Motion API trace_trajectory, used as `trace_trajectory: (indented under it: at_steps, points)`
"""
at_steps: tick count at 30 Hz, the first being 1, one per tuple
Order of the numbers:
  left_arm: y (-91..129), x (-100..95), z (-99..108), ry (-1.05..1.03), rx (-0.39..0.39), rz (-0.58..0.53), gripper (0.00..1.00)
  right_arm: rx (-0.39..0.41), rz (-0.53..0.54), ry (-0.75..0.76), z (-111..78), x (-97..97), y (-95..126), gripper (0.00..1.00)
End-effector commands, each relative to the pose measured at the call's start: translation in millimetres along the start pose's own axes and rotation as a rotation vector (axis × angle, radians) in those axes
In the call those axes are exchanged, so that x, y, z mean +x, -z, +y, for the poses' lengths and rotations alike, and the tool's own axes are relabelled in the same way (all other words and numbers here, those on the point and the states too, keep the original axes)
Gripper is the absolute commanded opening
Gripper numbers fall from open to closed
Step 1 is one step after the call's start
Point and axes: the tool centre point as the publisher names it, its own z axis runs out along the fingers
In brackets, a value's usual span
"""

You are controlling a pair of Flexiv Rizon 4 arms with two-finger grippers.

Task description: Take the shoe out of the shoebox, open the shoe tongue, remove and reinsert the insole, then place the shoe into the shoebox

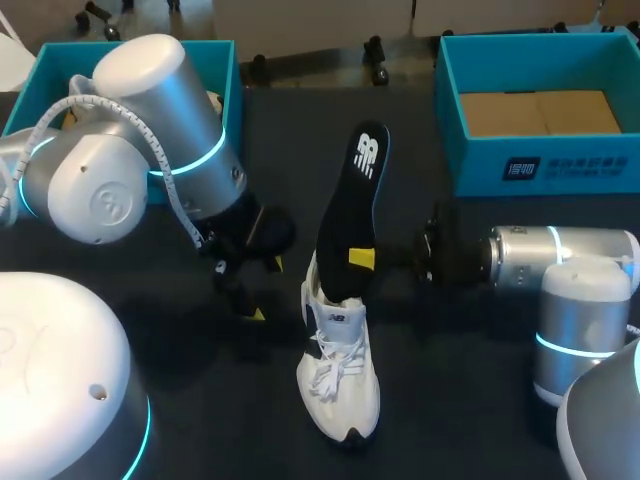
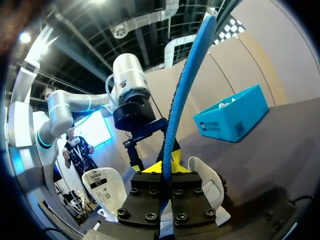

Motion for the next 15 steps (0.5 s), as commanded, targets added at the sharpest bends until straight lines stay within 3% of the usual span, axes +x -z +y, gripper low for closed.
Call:
trace_trajectory:
  at_steps: [1,15]
  points:
    - [0.5,0.4,0.0,0.001,-0.002,-0.001,1.0,-0.002,-0.005,0.001,-4.5,1.1,-4.0,0.0]
    - [0.5,0.4,0.0,0.001,-0.002,-0.001,1.0,-0.01,-0.008,-0.007,-14.8,5.6,-8.1,0.0]
